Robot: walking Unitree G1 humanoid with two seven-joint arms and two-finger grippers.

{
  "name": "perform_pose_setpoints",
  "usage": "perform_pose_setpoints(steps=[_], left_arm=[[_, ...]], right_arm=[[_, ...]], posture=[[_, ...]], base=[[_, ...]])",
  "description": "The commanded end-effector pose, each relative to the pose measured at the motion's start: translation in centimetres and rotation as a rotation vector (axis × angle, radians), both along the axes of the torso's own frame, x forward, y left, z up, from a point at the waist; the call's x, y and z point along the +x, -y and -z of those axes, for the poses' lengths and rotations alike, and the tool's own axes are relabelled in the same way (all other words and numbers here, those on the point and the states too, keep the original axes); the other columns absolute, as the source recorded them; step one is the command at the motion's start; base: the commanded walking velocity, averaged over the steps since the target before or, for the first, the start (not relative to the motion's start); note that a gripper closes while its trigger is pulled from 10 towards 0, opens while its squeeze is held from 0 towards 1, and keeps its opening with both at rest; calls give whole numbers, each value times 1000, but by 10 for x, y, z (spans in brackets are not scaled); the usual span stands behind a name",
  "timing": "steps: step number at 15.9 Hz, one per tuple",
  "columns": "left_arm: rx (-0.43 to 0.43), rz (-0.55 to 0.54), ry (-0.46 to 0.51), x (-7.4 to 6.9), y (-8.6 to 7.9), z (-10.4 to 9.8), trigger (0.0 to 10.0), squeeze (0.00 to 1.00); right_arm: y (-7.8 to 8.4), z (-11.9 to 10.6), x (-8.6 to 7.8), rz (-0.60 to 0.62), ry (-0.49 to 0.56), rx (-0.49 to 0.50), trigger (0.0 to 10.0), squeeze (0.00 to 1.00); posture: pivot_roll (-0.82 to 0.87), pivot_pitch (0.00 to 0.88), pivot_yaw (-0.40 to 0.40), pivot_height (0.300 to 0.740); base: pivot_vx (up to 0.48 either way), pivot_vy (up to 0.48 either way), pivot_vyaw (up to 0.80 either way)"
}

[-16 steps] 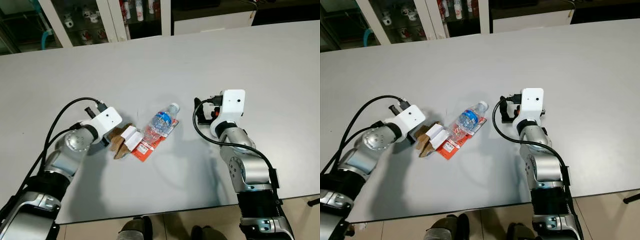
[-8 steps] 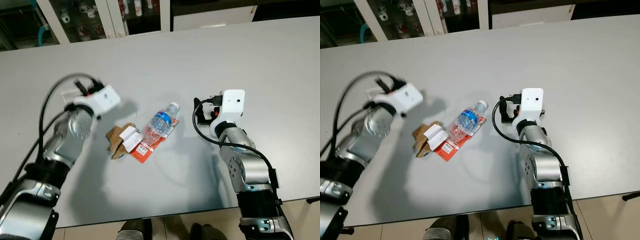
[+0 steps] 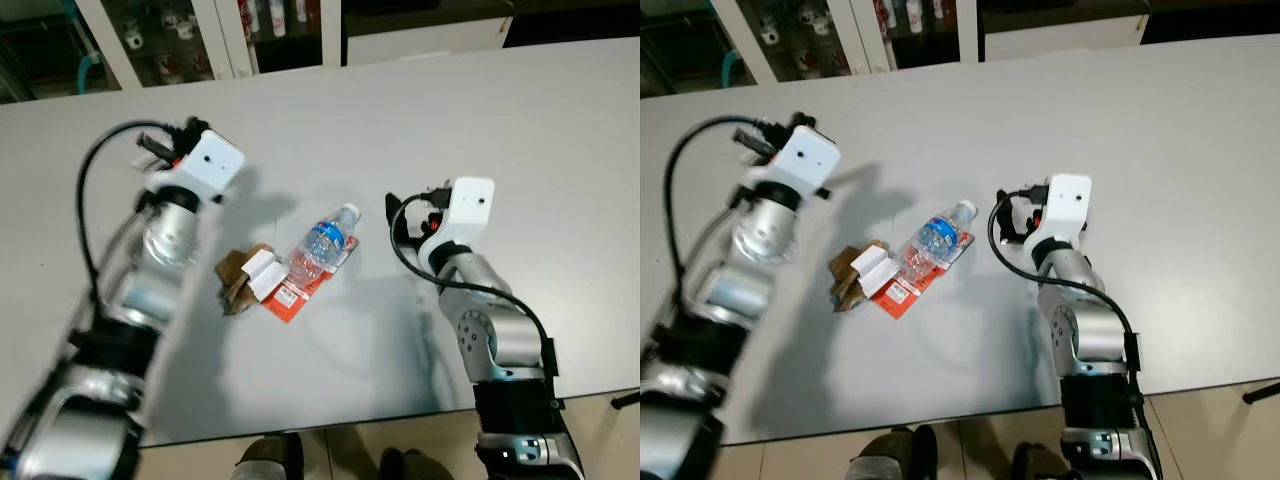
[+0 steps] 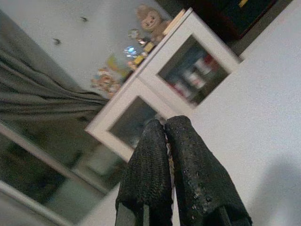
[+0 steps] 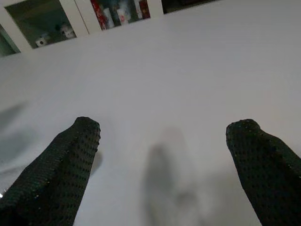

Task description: Picking trash to rubbish bin

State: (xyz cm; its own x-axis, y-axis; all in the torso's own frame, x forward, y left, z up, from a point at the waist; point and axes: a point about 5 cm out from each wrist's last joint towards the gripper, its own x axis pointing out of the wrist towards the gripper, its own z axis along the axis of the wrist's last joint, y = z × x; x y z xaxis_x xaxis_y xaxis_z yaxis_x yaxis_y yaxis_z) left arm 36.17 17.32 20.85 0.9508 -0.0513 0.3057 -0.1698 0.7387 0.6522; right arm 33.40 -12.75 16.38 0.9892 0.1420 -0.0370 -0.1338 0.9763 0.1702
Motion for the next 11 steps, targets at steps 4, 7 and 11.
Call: perform_pose_setpoints(steps=[4, 7, 11], left_arm=[[-107, 107, -69, -17, 38, 27, 10000, 0], [-116, 119, -77, -20, 43, 30, 10000, 0], [-123, 91, -46, -18, 30, 20, 10000, 0]], right_arm=[[-13, -23, -1, -72, 63, 26, 10000, 1000], [-18, -27, -1, -109, 53, 11, 10000, 1000], [-22, -22, -1, -128, 23, 4, 10000, 1000]], posture=[[-10, 144, 50, 720], [-13, 145, 41, 720], [-4, 146, 35, 720]], base=[[0, 0, 0], [0, 0, 0], [0, 0, 0]])
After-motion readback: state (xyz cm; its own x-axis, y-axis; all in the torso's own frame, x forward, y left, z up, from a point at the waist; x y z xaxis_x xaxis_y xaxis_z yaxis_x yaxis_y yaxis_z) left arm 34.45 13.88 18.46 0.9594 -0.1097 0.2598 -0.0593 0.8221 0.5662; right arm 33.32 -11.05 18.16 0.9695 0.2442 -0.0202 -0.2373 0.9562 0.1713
